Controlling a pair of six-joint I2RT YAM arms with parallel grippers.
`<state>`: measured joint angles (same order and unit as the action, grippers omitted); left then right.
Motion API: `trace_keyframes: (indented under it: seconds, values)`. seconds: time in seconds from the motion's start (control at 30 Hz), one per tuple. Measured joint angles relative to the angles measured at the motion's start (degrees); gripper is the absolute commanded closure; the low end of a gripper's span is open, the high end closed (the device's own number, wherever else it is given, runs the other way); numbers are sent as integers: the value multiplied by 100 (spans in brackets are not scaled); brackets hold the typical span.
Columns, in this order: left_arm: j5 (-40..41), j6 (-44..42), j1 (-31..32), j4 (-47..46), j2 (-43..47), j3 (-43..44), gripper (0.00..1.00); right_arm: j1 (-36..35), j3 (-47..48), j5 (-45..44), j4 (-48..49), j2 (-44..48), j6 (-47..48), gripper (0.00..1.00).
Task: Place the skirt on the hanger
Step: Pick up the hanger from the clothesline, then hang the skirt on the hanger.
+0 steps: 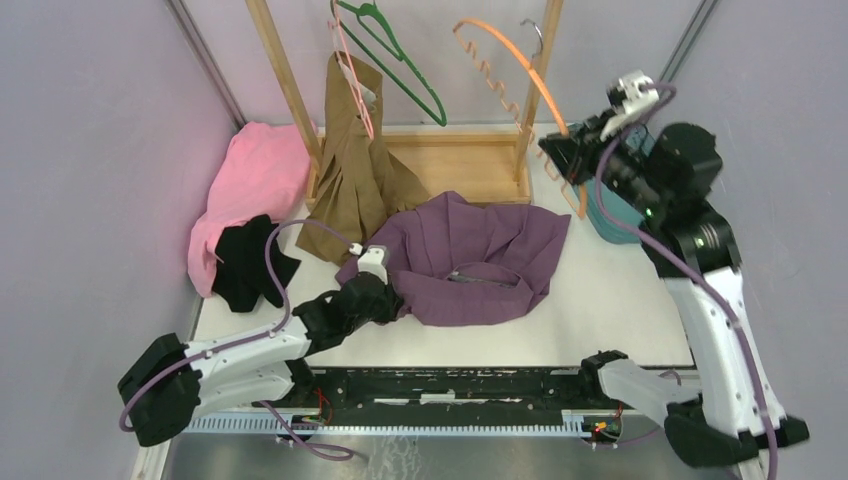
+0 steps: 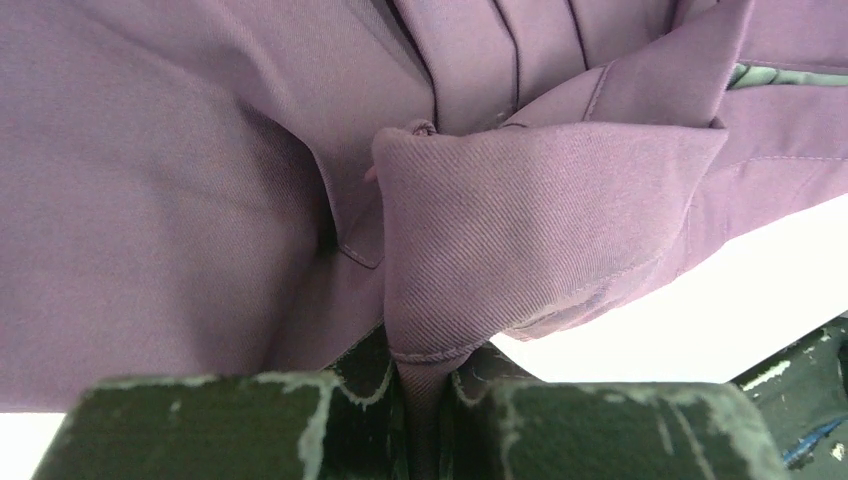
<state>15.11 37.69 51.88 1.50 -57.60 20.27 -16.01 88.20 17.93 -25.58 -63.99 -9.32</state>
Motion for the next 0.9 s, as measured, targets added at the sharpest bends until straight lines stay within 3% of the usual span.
trace_keyframes:
  seconds: [0.27,0.47,0.7,0.9]
  values:
    - [-24,4,0,697,699,-9,85,0,-1010,586,-2197,1775,-7,98]
    - [-22,116,0,872,951,-186,79,-2,-1438,1185,-3399,2098,-116,98]
    - [46,323,0,605,907,-459,81,-291,-2334,1620,-3814,2234,-293,98]
    - [190,269,0,190,1377,-881,81,-780,-2848,1685,-3834,2192,-439,99]
